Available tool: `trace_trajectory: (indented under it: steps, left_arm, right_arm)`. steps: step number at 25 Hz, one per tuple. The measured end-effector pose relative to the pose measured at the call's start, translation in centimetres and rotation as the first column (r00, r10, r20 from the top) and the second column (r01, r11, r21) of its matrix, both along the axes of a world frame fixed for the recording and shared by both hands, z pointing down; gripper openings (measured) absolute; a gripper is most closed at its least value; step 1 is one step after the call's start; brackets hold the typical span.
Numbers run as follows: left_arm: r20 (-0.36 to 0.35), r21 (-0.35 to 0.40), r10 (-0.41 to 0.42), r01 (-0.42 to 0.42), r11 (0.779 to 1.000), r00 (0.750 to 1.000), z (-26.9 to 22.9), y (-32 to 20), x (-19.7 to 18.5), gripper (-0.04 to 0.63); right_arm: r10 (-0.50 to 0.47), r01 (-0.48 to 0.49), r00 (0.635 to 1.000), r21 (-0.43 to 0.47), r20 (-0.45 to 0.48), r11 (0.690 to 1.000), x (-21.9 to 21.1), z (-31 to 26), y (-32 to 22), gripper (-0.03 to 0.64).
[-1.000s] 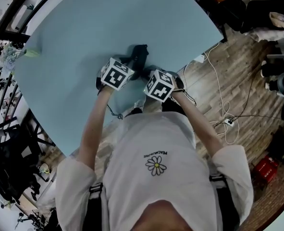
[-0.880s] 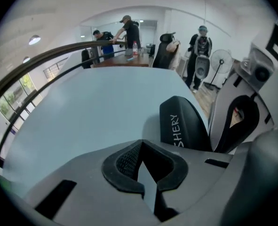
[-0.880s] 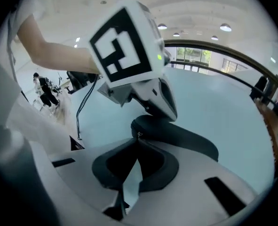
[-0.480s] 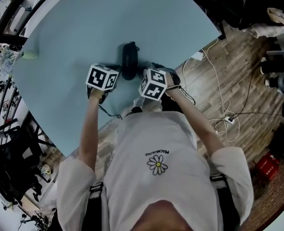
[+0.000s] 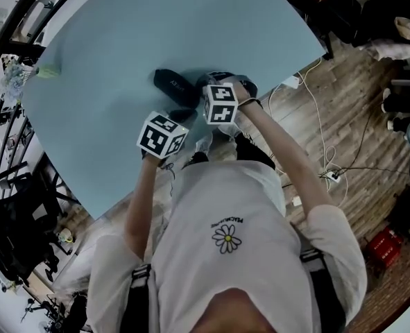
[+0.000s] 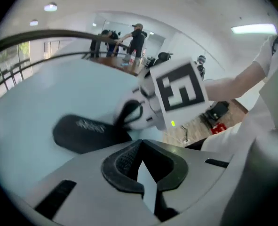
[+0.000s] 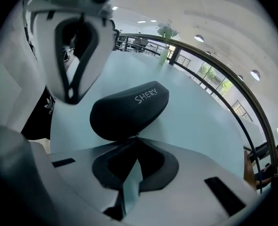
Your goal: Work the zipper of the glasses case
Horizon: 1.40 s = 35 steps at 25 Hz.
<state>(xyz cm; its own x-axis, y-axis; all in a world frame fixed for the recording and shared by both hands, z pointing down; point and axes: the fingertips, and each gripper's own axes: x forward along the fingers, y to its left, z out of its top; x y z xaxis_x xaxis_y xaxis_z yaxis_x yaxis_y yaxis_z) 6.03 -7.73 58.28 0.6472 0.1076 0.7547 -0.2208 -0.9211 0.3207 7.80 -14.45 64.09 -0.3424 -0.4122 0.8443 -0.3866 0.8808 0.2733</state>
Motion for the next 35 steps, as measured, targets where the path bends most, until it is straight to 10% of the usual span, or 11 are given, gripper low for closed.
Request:
trace_trajectory:
  steps: [3, 8, 14, 26, 35]
  left_arm:
    - [0.009, 0.192, 0.027, -0.028, 0.981, 1.0, -2.3, -5.5, 1.2, 0.014]
    - [0.122, 0.284, 0.069, -0.101, 0.953, 0.99, 0.6, -8.1, 1.1, 0.014]
    - [0.035, 0.284, 0.016, -0.025, 0.958, 0.999, 0.6, -8.1, 1.1, 0.014]
    - [0.057, 0.307, 0.132, -0.143, 0.941, 0.99, 0.7, -8.0, 2.6, 0.014]
    - [0.086, 0.24, 0.165, -0.181, 0.954, 0.983, 0.6, -6.6, 2.5, 0.014]
  right_arm:
    - [-0.002, 0.002, 1.0, 0.005, 0.004, 1.0, 0.1, -0.2, -0.2, 0.008]
    - [0.007, -0.006, 1.0, -0.028, 0.015, 1.0, -0.2, -0.1, 0.1, 0.008]
    - [0.013, 0.0, 0.997, -0.162, 0.079, 0.987, 0.0, -0.6, 3.3, 0.008]
    - [0.253, -0.201, 0.946, -0.246, 0.204, 0.948, -4.9, -1.4, 5.8, 0.008]
    - [0.308, -0.296, 0.949, -0.148, 0.066, 0.944, 4.6, -0.9, 2.9, 0.008]
